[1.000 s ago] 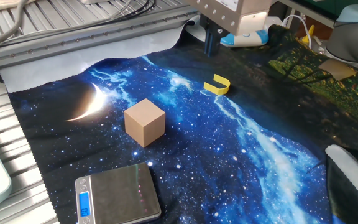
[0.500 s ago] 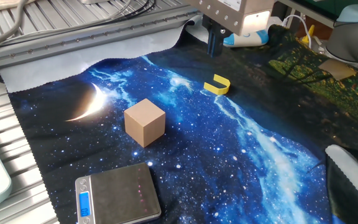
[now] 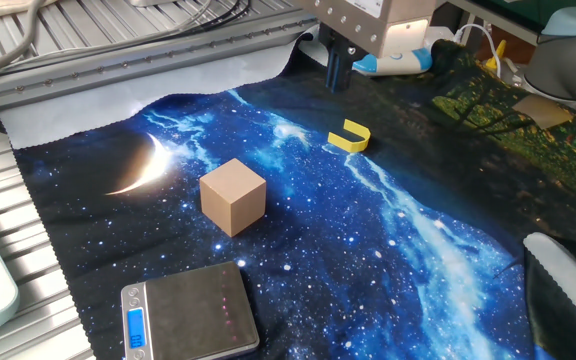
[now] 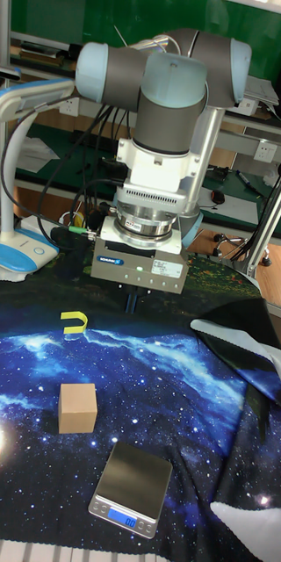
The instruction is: Place the block on the scale
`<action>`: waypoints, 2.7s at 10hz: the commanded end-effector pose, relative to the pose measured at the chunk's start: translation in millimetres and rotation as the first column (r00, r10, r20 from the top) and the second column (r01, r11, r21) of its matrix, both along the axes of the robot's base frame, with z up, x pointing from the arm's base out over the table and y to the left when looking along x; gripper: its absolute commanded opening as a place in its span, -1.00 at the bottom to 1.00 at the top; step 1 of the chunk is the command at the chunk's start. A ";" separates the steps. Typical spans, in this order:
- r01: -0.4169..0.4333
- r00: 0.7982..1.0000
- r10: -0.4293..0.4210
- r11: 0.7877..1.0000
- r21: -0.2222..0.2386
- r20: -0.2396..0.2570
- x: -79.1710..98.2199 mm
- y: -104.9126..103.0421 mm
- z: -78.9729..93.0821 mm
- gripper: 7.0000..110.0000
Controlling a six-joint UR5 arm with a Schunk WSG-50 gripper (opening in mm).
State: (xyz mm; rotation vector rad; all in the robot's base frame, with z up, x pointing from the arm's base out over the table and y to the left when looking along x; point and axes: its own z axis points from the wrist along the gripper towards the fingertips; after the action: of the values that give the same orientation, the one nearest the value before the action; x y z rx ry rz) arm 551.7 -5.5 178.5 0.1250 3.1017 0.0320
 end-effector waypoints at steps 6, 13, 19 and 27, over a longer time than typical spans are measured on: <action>0.006 1.000 -0.006 1.000 -0.010 -0.022 -5.6 -3.3 1.0 -1.00; 0.034 0.999 -0.036 0.998 0.059 0.026 7.1 13.5 2.3 -1.00; 0.026 1.000 -0.026 0.993 0.116 0.000 1.0 28.0 3.5 -1.00; -0.096 0.995 0.097 0.991 0.096 0.003 71.9 -13.9 -67.1 -1.00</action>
State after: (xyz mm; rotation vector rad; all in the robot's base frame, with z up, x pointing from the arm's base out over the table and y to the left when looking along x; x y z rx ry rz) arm 604.1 -5.3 127.3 0.0083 3.1135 0.1970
